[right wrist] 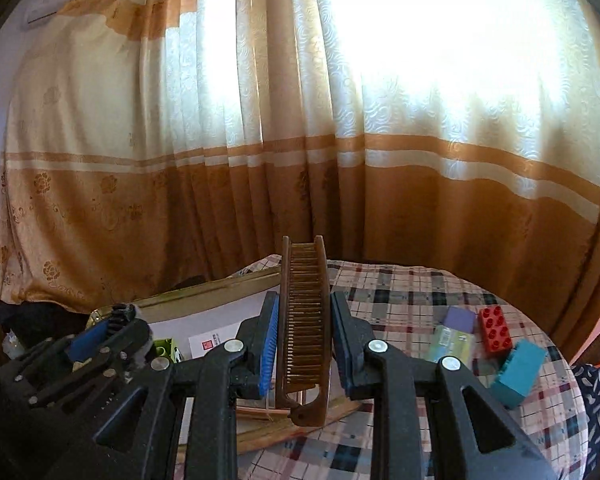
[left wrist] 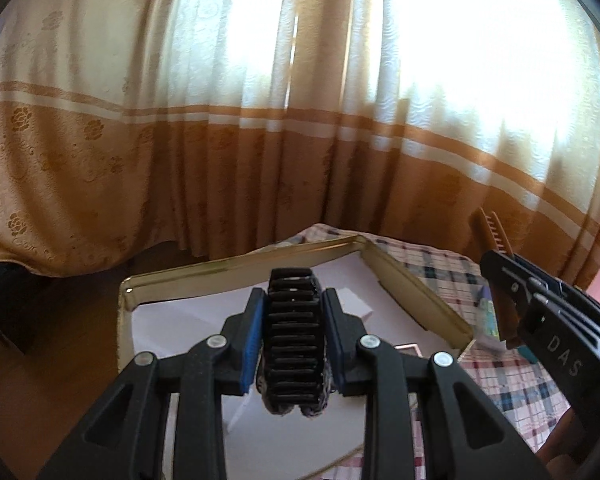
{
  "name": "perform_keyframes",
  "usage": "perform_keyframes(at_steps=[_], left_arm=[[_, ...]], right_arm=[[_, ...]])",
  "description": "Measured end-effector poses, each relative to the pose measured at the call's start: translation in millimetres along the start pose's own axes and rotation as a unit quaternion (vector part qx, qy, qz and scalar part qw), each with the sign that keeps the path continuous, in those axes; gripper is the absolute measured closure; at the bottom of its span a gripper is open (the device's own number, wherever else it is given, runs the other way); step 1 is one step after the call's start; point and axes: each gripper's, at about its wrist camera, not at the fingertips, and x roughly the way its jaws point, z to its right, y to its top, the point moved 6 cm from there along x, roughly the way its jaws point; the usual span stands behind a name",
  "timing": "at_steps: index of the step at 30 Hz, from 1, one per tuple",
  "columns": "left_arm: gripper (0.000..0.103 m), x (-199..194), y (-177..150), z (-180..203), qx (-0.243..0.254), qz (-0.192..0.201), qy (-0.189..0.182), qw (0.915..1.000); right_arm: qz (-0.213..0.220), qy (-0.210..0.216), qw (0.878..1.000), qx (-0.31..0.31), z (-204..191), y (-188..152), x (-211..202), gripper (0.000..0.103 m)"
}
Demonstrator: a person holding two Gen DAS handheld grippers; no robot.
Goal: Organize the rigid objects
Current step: 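Carry the black clip and brown comb into the tin tray, opening both tools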
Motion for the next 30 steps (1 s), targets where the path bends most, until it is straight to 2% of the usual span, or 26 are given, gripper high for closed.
perform_keyframes(at_steps=[9,21,25,26,27,28,29,30], left_arm=[[0.075,17,-5,-11,-0.006,-0.018,0.027,0.9995],[0.075,33,-4,-12,0.0,-0.034,0.053,0.998],[0.075,42,-2,-9,0.01,-0.039,0.065,0.9971],[0.072,44,-1,-10,0.012,-0.042,0.071,0.9965],[0.071,46,0,-10,0.012,-0.044,0.078,0.9959],[0.056,48,-1,-11,0.011,-0.047,0.089,0.9949],[0.033,47,-1,-12,0.008,-0.048,0.091,0.9946],[0.021,44,-2,-14,-0.001,-0.043,0.093,0.9948]], right_arm=[[-0.008,-0.007,1.0,-0.008,-5,-1,24,0.075],[-0.045,-0.011,0.998,-0.029,-10,-18,56,0.075],[-0.052,0.013,0.998,-0.028,-13,-22,60,0.075],[-0.046,0.012,0.998,-0.03,-12,-23,58,0.075],[-0.039,0.01,0.999,-0.029,-11,-23,54,0.07],[-0.027,0.01,0.999,-0.026,-10,-22,50,0.056],[-0.01,0.012,1.0,-0.019,-6,-21,42,0.047],[0.005,0.01,1.0,-0.015,-4,-20,37,0.031]])
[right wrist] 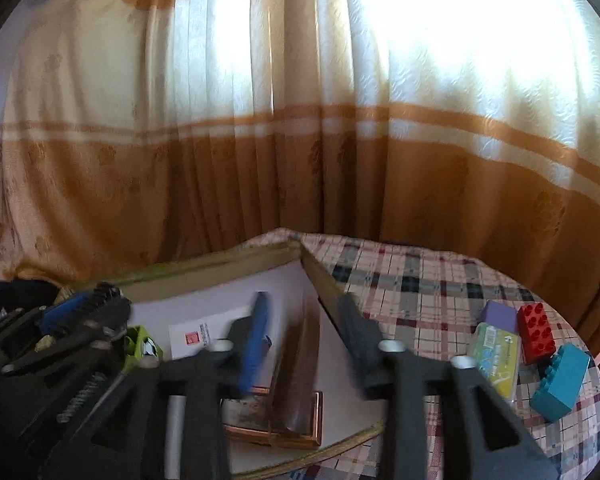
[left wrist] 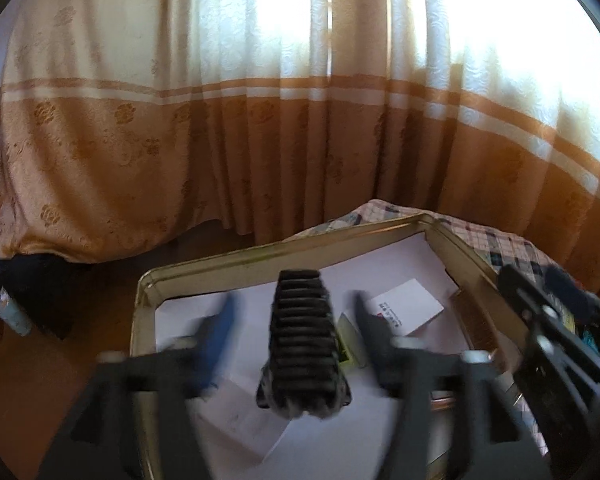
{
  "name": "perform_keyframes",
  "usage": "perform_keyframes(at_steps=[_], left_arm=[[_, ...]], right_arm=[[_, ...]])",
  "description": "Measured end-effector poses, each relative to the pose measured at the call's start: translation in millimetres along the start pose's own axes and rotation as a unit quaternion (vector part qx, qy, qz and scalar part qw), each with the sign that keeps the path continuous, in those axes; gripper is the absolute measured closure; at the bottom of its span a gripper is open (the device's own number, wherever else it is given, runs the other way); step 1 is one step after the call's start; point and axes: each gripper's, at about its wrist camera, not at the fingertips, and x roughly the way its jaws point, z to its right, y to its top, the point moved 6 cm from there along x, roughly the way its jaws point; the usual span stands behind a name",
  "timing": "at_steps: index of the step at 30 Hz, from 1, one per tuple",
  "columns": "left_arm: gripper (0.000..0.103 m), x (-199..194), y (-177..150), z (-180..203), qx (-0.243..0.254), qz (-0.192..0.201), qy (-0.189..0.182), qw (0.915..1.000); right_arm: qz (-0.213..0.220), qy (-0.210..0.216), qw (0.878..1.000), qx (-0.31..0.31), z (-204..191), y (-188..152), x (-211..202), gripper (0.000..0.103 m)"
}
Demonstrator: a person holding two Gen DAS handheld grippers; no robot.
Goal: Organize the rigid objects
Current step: 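Carry the black clip and brown comb into the tin tray, opening both tools, then withdraw both tools from the tray toward the remaining items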
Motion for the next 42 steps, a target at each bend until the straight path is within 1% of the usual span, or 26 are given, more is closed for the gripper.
perform_keyframes(at_steps=[1,2,4,7,8,13,18,21,25,31,36,42], left_arm=[[0.008,-4,0,-3,-0.009,0.01,0.004,0.9999],[0.001,-9,0,-6,-0.019,0.026,0.007,0.9995],[0.001,-18,-1,-9,-0.03,0.05,0.003,0.9983],[0.001,-24,-2,-10,-0.039,0.066,0.005,0.997],[0.001,-25,-3,-10,-0.042,0.071,0.007,0.9966],[0.0,-37,-5,-3,-0.035,0.1,0.01,0.9943],[0.001,-43,-7,6,-0.022,0.114,0.011,0.9932],[0.0,-43,-11,11,-0.013,0.118,0.018,0.9927],[0.001,-40,-18,16,0.004,0.116,0.025,0.9929],[0.001,-42,-23,27,0.031,0.12,0.024,0.992],[0.0,-41,-23,31,0.038,0.117,0.027,0.992],[0.0,-45,-25,30,0.034,0.121,0.031,0.9915]], right_arm=[[0.03,-0.015,0.999,0.005,6,3,-11,0.025],[0.055,-0.028,0.998,0.006,10,5,-20,0.021],[0.106,-0.06,0.993,0.002,18,8,-40,0.012],[0.146,-0.104,0.984,-0.011,26,7,-60,0.005],[0.15,-0.111,0.982,-0.011,29,5,-63,0.005],[0.149,-0.132,0.98,-0.018,38,-3,-69,0.005],[0.15,-0.143,0.978,-0.01,47,-5,-70,0.005],[0.142,-0.153,0.978,-0.015,50,-7,-68,0.005],[0.134,-0.153,0.979,-0.016,52,-10,-66,0.005],[0.128,-0.156,0.979,-0.007,60,-14,-71,0.005],[0.119,-0.16,0.98,0.005,69,-17,-74,0.005],[0.112,-0.167,0.979,0.017,78,-19,-76,0.005]])
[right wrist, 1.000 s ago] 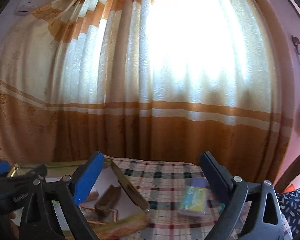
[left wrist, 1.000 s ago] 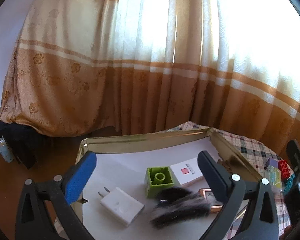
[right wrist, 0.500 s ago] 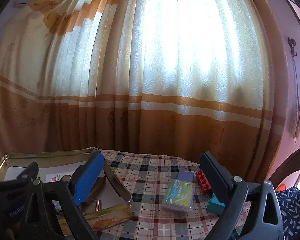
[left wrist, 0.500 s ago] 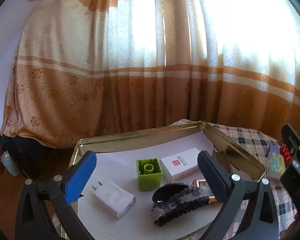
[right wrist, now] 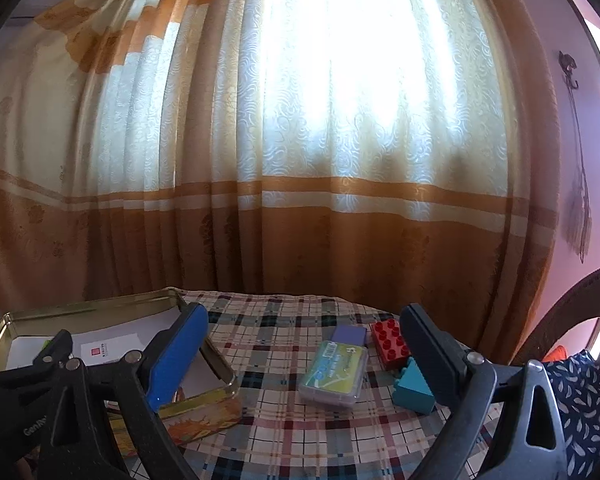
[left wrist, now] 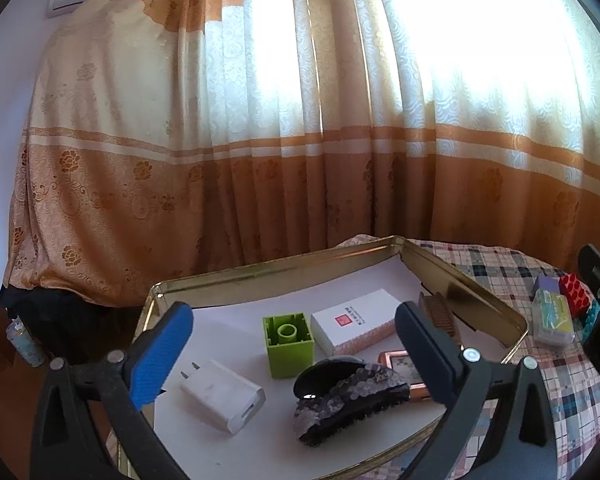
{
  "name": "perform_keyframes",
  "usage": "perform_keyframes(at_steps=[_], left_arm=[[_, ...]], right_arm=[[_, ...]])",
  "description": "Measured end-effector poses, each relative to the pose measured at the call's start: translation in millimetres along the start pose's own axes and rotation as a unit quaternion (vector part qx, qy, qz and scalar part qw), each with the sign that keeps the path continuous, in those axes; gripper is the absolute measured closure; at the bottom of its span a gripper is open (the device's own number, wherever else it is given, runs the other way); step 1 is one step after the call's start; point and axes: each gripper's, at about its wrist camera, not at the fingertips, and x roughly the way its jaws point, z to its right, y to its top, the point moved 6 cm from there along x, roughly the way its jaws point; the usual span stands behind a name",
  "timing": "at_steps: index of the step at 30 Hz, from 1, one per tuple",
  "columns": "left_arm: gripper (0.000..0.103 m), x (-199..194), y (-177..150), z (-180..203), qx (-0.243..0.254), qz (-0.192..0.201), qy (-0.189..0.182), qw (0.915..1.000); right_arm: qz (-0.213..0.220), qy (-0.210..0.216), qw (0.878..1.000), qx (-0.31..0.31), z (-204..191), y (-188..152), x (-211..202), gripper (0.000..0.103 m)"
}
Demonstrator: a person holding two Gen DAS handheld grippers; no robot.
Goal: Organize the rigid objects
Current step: 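Withdraw both tools from the tray toward the remaining items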
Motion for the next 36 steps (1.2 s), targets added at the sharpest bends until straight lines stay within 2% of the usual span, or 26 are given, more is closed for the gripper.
perform_keyframes(at_steps=[27,36], left_arm=[[0.0,-1,-4,-6,-0.02,-0.004,-0.01,0.9997],[0.0,-3,-5,-5,-0.033,-0.007,-0.022,0.9992]], right_arm=[[-0.005,-0.026,1.0,-0.006,24,-2,-5,0.005],[0.012,-0.047,0.998,-0.032,35,2,-9,0.005]])
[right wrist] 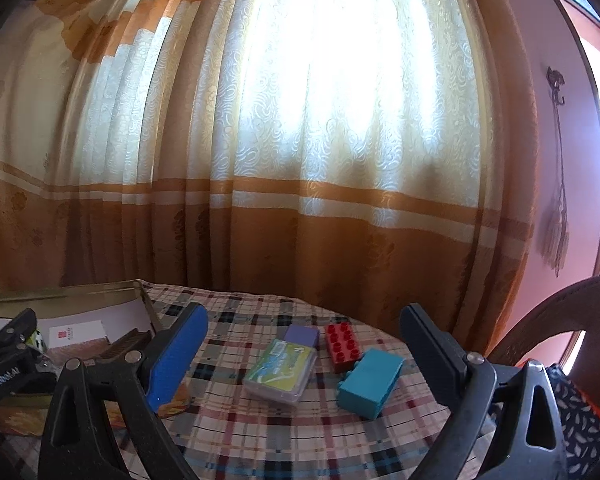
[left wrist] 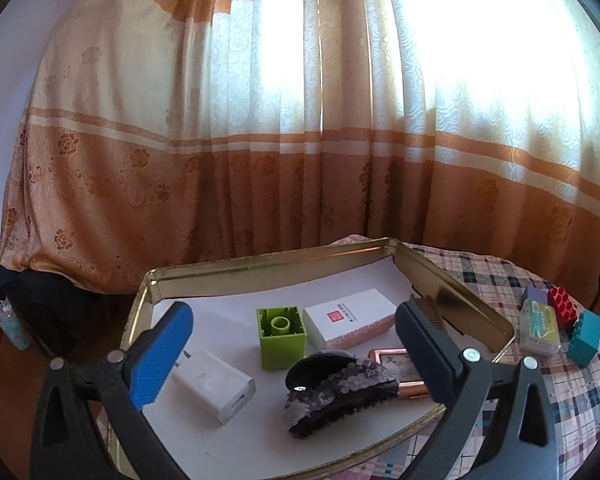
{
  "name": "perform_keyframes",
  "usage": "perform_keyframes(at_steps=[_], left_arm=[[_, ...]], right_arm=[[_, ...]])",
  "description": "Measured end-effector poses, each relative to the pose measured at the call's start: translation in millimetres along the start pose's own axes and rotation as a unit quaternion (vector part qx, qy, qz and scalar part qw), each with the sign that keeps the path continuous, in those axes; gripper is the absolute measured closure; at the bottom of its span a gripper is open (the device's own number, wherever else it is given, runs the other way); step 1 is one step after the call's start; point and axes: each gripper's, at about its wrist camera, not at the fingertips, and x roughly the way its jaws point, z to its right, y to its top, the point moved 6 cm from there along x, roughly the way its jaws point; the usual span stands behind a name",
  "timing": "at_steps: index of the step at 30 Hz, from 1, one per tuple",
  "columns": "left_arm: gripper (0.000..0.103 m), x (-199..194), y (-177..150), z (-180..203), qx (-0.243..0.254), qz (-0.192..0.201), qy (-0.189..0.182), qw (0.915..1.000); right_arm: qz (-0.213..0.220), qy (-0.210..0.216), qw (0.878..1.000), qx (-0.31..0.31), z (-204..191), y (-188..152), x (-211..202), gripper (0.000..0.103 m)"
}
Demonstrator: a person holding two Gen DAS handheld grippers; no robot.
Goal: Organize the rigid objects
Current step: 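Withdraw both tools from the tray toward the remaining items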
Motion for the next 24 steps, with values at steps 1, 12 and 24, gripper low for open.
perform_keyframes(at_steps=[1,12,24], left_arm=[[0.0,0,0,0,-0.002,-0.001,-0.002,1.0],[0.0,-9,-2,16,0.017,0.01,-0.023,0.9995],[0.0,-19,-7,57,0.057,0.002,-0.07,0.9959]], right_arm=[[0.001,-0.003,1.0,-0.001,3,0,0,0.005],[-0.004,-0.052,0.997,0.059,62,-2,9,0.005],[-0.049,-0.09,0.978,0.183,125,-19,28,0.005]])
